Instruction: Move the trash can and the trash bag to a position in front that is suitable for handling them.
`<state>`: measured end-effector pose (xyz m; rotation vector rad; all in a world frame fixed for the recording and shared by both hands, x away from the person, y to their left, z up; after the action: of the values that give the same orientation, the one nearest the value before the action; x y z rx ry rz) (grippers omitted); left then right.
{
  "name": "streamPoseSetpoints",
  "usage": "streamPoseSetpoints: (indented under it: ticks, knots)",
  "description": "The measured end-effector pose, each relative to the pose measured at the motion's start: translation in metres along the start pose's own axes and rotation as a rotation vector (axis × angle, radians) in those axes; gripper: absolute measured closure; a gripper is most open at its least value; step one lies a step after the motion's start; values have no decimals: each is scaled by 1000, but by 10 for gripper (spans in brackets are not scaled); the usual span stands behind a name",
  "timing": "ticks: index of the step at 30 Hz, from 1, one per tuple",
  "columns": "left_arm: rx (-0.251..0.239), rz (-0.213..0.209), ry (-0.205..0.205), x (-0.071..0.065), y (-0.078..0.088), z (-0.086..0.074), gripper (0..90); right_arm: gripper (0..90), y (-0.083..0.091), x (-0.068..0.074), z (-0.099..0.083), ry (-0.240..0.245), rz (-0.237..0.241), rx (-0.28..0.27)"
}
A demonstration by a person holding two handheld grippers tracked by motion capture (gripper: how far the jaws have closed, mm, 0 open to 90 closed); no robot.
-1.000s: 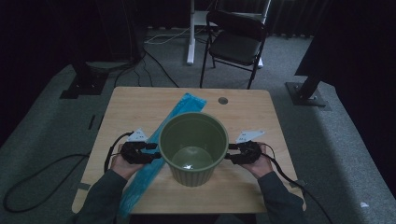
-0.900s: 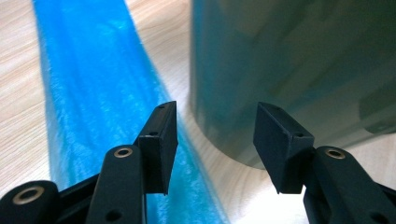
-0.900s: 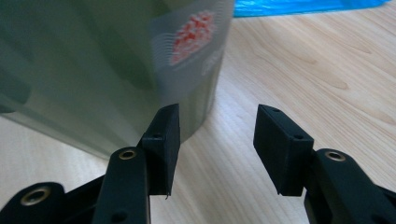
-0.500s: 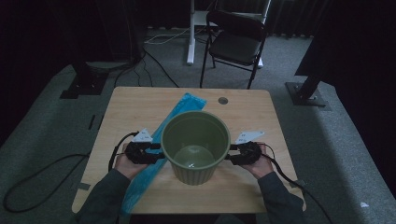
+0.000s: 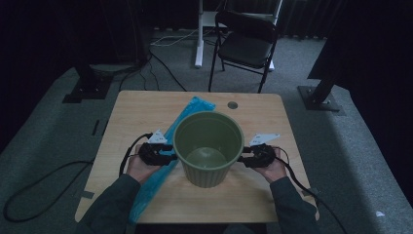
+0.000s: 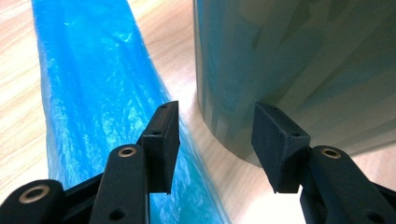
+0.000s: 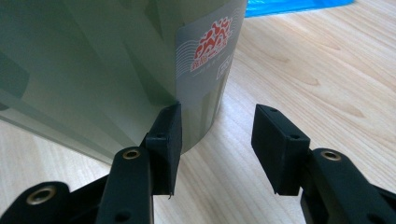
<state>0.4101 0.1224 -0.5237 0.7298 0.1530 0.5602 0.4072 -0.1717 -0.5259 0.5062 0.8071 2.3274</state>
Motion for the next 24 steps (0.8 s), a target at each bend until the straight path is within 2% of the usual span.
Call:
streamPoseSetpoints:
  ticks: [6, 8, 13, 14, 18, 24]
  knots:
    - [-16, 32, 24, 10, -9, 6, 541, 531, -1, -4, 1, -12, -6, -8]
    - [-18, 28, 40, 13, -10, 6, 539, 525, -1, -6, 1, -12, -1, -9]
    - [-9, 36, 50, 18, -8, 2, 522, 520, -3, -12, 3, -15, -13, -11]
    - [-13, 43, 63, 22, -6, 1, 519, 519, -4, -19, -1, -26, -32, 0]
    - [-22, 59, 90, 30, -2, -3, 518, 518, -4, -27, -6, -49, -48, 3]
    - [-7, 69, 107, 36, -1, -10, 514, 507, -6, -30, -11, -54, -56, 20]
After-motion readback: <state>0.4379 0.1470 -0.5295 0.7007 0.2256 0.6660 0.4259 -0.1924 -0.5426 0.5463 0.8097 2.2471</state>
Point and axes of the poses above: each handheld gripper's, and its own axes: y roughly backward along the jaws, z roughly out of its top, x roughly to its left, the point moved 8 cm from there along -y, roughly forward along the jaws, and after that the axes turned 8 degrees about -y, right-handed, at the moved point
